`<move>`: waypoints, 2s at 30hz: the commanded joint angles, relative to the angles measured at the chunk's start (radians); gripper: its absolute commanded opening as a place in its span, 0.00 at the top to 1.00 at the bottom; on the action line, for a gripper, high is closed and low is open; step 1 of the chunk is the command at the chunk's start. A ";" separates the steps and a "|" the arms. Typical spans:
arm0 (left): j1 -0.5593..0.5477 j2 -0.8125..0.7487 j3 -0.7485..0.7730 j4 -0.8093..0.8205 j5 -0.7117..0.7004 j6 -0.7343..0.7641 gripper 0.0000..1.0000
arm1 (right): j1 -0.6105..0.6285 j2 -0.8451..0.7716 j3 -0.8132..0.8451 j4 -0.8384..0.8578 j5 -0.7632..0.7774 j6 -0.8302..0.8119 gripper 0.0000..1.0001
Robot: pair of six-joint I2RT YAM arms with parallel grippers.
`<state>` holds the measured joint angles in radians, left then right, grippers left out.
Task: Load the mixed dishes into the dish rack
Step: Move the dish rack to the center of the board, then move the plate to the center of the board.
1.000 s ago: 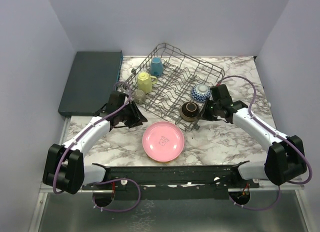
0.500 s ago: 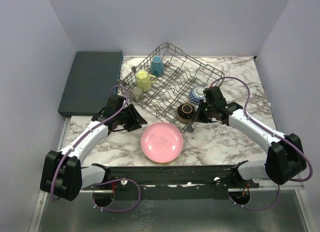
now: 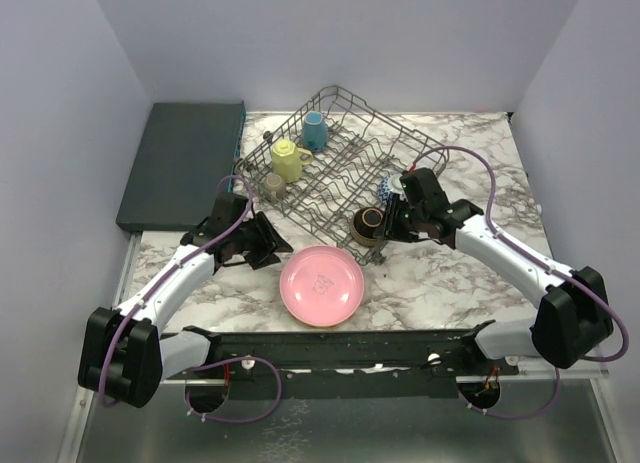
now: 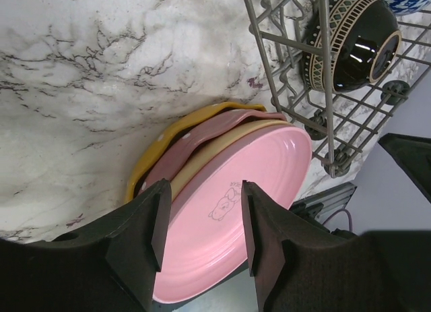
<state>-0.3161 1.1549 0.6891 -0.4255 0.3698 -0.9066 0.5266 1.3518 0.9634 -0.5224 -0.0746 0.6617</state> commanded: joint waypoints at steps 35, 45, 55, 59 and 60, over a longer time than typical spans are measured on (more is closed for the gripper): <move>-0.283 0.178 -0.040 -0.062 -0.265 -0.089 0.30 | 0.013 -0.149 -0.049 0.007 -0.014 -0.123 0.40; -0.314 0.151 -0.058 -0.054 -0.280 -0.087 0.35 | 0.012 -0.165 -0.073 0.013 -0.026 -0.113 0.40; -0.418 0.141 -0.089 -0.023 -0.319 -0.154 0.39 | 0.011 -0.167 -0.094 0.018 -0.036 -0.102 0.40; -0.469 0.144 -0.104 -0.005 -0.333 -0.188 0.41 | 0.011 -0.174 -0.101 0.016 -0.042 -0.096 0.40; -0.480 0.144 -0.109 -0.003 -0.336 -0.194 0.41 | 0.010 -0.176 -0.102 0.015 -0.042 -0.095 0.40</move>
<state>-0.7269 1.2724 0.6338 -0.4263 0.0586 -1.0420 0.5312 1.2018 0.8753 -0.5171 -0.0971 0.5583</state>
